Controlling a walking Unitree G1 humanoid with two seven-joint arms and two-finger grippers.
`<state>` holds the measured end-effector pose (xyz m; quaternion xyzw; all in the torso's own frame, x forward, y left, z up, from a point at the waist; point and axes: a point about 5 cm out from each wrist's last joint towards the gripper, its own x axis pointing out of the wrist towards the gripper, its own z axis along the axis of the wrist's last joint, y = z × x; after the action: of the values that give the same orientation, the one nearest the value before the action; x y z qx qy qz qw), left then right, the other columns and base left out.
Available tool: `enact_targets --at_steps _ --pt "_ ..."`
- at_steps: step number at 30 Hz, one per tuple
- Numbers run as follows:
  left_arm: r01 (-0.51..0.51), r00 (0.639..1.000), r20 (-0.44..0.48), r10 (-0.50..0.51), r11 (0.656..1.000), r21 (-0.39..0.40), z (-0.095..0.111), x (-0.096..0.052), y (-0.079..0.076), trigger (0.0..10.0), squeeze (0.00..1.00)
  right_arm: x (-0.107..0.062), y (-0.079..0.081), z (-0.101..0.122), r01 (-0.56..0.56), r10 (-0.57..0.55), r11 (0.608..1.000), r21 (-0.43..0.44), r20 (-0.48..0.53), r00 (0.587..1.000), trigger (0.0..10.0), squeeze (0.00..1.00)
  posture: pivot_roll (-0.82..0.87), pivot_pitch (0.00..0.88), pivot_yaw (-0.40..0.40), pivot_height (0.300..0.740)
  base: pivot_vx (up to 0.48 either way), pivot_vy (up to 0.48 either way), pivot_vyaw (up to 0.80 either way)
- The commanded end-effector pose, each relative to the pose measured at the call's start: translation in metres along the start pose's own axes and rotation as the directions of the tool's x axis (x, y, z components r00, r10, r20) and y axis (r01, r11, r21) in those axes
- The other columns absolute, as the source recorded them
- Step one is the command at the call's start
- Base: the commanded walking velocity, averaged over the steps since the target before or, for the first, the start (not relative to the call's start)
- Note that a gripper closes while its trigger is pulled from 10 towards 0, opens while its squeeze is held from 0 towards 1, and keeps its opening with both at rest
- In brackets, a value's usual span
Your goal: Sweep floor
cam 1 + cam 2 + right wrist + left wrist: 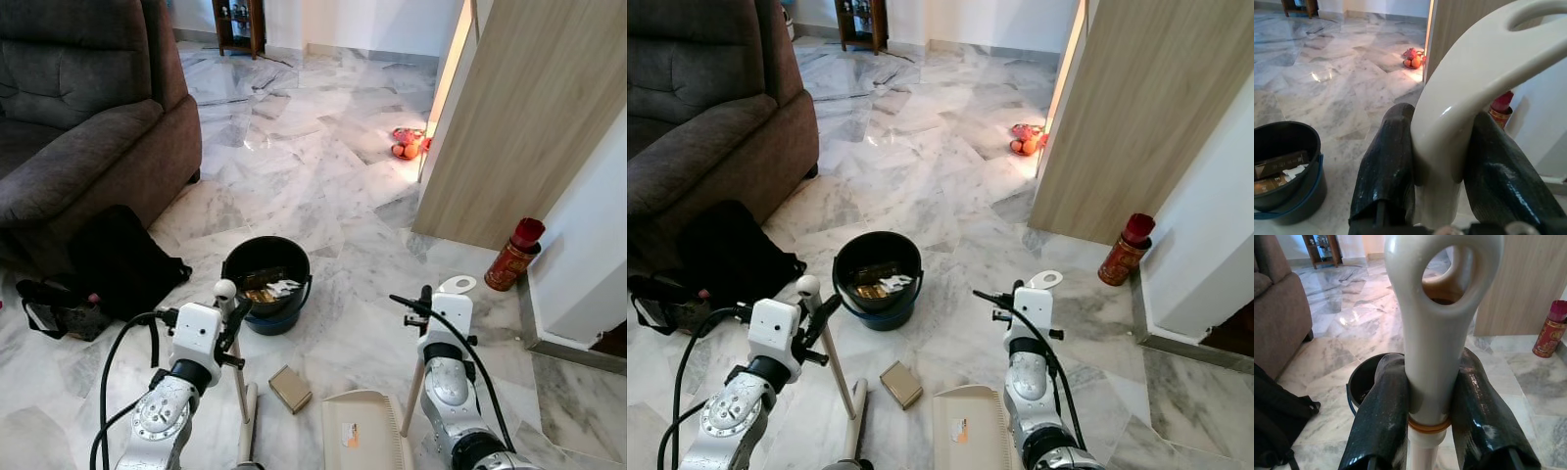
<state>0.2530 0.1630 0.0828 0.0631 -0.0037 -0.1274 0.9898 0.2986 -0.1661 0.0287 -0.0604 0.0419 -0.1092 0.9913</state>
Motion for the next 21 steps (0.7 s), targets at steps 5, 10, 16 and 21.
enact_targets --at_steps 5,10,16,21 --pt "-0.003 0.999 0.040 0.002 0.999 0.046 0.011 0.003 0.007 10.0 0.00 -0.004 -0.002 -0.008 -0.009 0.008 1.000 -0.025 -0.042 0.999 10.0 0.00 0.20 0.082 0.007 0.740 0.000 0.000 0.00" --pt "-0.026 0.999 0.042 0.023 0.998 0.063 0.013 0.002 0.018 10.0 0.00 -0.005 -0.006 -0.016 -0.011 0.005 0.998 -0.059 -0.104 0.995 10.0 0.00 0.20 0.082 0.006 0.740 0.000 0.000 0.00" --pt "-0.033 0.999 0.041 0.031 0.997 0.064 0.013 0.002 0.020 10.0 0.00 -0.005 -0.013 -0.021 0.000 -0.010 0.998 -0.070 -0.136 0.991 10.0 0.00 0.20 0.076 0.004 0.740 0.000 0.000 0.00" --pt "-0.029 0.999 0.041 0.026 0.998 0.064 0.013 0.002 0.019 10.0 0.00 -0.005 -0.017 -0.024 -0.012 -0.004 0.995 -0.097 -0.167 0.986 10.0 0.00 0.20 0.069 0.002 0.740 0.000 0.000 0.00"
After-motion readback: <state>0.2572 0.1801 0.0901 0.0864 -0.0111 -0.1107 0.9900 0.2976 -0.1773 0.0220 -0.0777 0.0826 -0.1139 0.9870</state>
